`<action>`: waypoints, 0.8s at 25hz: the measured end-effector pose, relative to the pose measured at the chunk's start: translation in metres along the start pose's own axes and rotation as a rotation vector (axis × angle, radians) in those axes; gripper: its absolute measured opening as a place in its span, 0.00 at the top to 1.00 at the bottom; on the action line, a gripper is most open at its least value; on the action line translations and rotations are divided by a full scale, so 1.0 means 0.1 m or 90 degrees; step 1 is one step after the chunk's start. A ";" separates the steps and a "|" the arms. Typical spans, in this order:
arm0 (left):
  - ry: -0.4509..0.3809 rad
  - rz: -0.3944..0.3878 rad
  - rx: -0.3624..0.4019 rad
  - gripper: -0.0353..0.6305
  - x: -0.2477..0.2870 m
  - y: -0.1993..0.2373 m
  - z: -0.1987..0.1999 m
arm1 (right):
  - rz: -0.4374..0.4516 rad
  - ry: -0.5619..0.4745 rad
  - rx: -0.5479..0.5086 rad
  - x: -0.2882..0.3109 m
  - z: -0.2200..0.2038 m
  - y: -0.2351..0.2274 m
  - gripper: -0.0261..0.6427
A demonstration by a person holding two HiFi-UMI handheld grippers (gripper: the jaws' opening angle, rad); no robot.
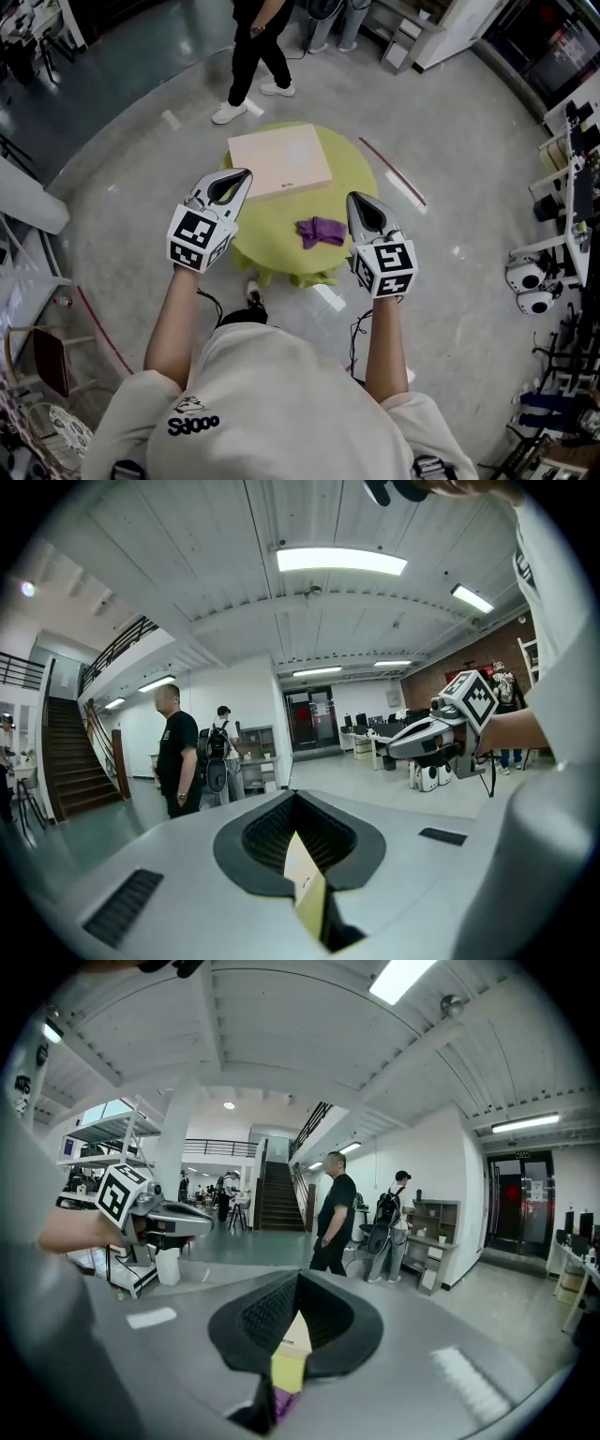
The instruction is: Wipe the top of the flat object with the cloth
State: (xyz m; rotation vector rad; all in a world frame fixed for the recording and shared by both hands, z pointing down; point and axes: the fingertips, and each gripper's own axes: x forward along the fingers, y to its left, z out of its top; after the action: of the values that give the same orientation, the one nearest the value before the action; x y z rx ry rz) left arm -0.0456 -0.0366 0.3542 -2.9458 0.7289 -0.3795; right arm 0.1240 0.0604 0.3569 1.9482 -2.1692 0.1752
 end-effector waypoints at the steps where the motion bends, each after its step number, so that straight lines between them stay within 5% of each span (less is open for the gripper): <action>1: 0.004 -0.003 0.000 0.94 0.07 0.08 -0.03 | 0.000 0.007 0.004 0.09 -0.02 -0.03 0.95; 7: 0.031 -0.037 0.003 0.94 0.48 0.28 -0.21 | -0.004 0.060 0.023 0.47 -0.29 -0.19 0.94; 16: 0.092 -0.061 -0.029 0.94 0.97 0.02 -0.55 | 0.014 0.137 0.045 0.53 -0.84 -0.50 0.94; 20: 0.128 -0.066 -0.051 0.94 1.10 -0.14 -0.78 | 0.049 0.180 0.041 0.55 -1.11 -0.52 0.85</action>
State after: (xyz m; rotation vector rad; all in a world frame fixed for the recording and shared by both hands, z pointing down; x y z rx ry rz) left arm 0.0345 -0.0772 0.4554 -3.0598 0.6267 -0.6780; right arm 0.1799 0.0271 0.4746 1.7492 -2.0747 0.5066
